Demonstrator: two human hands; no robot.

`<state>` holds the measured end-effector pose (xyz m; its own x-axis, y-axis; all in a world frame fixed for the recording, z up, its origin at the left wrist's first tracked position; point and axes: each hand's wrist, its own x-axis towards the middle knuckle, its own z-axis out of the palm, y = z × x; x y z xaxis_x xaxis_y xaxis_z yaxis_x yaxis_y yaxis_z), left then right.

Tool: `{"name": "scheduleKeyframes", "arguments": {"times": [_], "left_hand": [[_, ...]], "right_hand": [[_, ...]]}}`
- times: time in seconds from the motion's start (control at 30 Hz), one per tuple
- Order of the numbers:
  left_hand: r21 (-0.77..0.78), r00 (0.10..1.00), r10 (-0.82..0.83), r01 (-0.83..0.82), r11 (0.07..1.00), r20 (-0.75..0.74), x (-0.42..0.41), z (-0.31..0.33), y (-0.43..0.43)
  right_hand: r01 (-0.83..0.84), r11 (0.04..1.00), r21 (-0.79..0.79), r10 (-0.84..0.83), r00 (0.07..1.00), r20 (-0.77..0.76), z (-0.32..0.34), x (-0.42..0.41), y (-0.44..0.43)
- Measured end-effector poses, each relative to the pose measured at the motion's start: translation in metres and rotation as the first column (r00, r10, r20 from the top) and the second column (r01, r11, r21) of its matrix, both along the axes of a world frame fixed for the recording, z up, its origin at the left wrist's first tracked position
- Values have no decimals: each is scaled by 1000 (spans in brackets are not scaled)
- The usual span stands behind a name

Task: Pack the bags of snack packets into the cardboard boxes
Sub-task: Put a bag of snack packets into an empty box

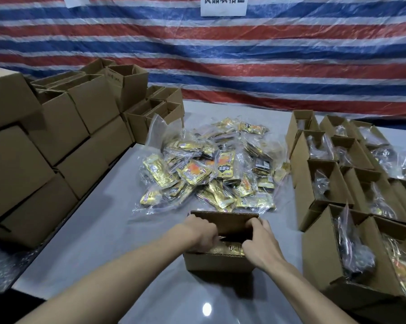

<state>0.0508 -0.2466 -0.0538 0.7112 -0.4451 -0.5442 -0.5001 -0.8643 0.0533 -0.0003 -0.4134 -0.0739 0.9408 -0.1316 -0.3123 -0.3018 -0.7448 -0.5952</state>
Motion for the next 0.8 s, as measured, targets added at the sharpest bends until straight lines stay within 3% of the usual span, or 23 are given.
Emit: {"name": "scheduleKeyframes", "arguments": {"times": [0.2, 0.3, 0.4, 0.5, 0.57, 0.63, 0.7, 0.8], "left_hand": [[135, 995, -4, -9, 991, 98, 0, -25, -25], [84, 968, -50, 30, 996, 246, -3, -11, -29], [-243, 897, 34, 83, 967, 441, 3, 15, -13], [-683, 765, 383, 102, 723, 519, 30, 28, 25], [-810, 633, 625, 6, 587, 457, 55, 18, 58], [-788, 596, 736, -262, 557, 322, 78, -9, 89], [-600, 659, 705, -462, 653, 261, 90, -45, 108], [-463, 732, 645, -503, 730, 222, 94, -86, 110]], "right_hand": [[-2, 1000, -6, 2, 1000, -5, 1, 2, -1], [-8, 1000, -18, 8, 1000, -2, 0, 4, -4], [-3, 1000, -18, 3, 1000, 8, 0, 9, -7], [5, 1000, -19, -5, 1000, 5, -2, 14, -6], [8, 1000, -24, -8, 1000, -2, -3, 16, -4], [16, 999, -30, -16, 1000, -7, -4, 18, -3], [16, 999, -35, -16, 1000, -15, -4, 18, -3], [10, 999, -53, -10, 1000, -12, -5, 16, -3]]}}
